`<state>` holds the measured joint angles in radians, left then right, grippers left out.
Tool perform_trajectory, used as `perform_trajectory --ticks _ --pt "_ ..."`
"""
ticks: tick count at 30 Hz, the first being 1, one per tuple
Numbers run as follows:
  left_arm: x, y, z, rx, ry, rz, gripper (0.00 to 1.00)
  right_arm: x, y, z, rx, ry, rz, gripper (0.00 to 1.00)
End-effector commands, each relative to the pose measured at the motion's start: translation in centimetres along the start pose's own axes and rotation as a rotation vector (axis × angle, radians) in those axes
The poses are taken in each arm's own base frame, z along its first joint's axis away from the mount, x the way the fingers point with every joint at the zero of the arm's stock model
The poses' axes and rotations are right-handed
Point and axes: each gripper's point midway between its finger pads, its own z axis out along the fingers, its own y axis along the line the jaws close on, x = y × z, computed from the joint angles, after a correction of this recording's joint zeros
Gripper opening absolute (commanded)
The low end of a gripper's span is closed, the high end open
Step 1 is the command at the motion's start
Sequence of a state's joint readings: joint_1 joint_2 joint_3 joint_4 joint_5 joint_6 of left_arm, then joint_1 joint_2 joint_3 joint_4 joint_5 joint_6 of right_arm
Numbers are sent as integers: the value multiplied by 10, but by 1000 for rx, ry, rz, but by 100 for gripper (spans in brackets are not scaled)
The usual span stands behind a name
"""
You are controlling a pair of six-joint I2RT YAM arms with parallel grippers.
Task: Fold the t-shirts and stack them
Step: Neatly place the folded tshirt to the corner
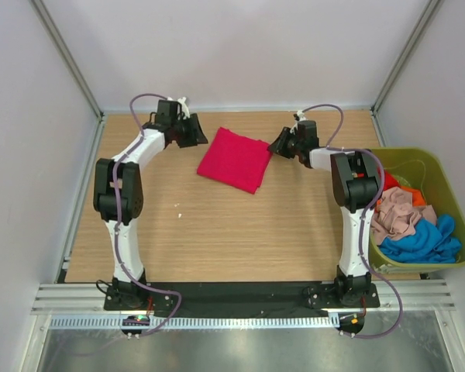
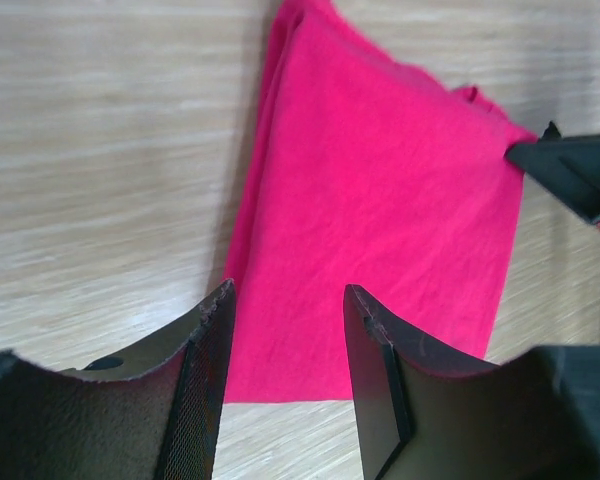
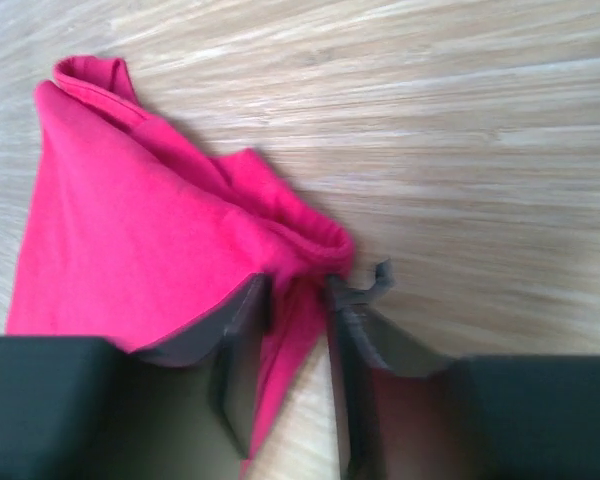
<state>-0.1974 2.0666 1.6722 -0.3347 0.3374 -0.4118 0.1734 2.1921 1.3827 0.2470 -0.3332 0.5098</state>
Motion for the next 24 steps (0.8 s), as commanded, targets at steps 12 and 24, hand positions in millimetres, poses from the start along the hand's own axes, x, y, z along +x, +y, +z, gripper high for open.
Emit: perform_trajectory --ticks 12,24 --pt "56 29 22 -14 199 78 49 -32 20 -6 -136 -19 9 53" --pt "49 29 57 135 220 124 49 -9 64 -87 -148 17 -72 71"
